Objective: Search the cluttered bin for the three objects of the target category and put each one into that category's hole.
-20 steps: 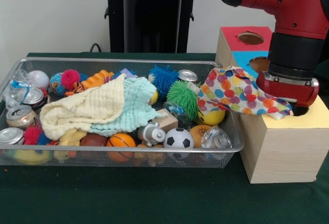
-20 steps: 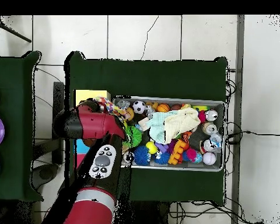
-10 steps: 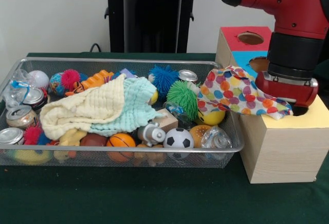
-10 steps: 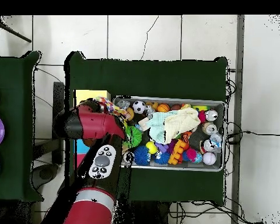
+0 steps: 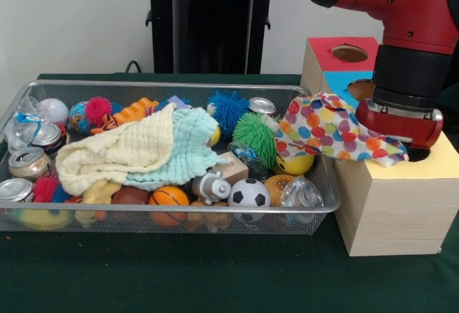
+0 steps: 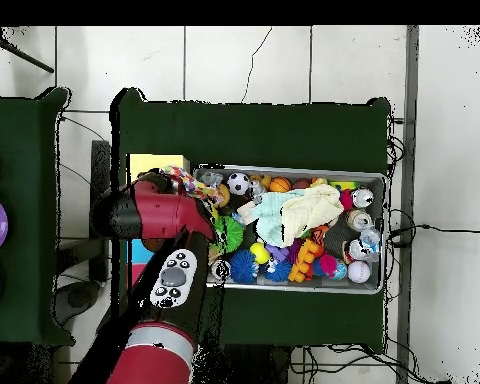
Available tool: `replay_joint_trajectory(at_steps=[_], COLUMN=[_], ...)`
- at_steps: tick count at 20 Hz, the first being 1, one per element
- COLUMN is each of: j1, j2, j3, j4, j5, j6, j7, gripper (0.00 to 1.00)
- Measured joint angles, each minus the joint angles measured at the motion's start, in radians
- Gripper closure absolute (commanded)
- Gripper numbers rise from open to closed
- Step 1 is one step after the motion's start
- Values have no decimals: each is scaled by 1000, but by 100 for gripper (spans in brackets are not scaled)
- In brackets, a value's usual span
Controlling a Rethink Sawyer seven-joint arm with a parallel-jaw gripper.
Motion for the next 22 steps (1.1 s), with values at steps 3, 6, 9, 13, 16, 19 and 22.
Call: replay_joint_trajectory(at_steps=[3,6,9,13,16,19,22], j1=[-5,-17,-28,-39,-40,-40,-40], j2=[-4,-19,-32,-57,-76,-95,-117], j3=[5,22,37,54,54,54,54], j4=[5,20,34,56,66,75,82], j5=[0,0,0,0,0,0,-1], j6=[0,0,2,12,28,51,83], j7=[0,0,0,0,0,0,0], gripper=[100,100,100,100,100,100,100])
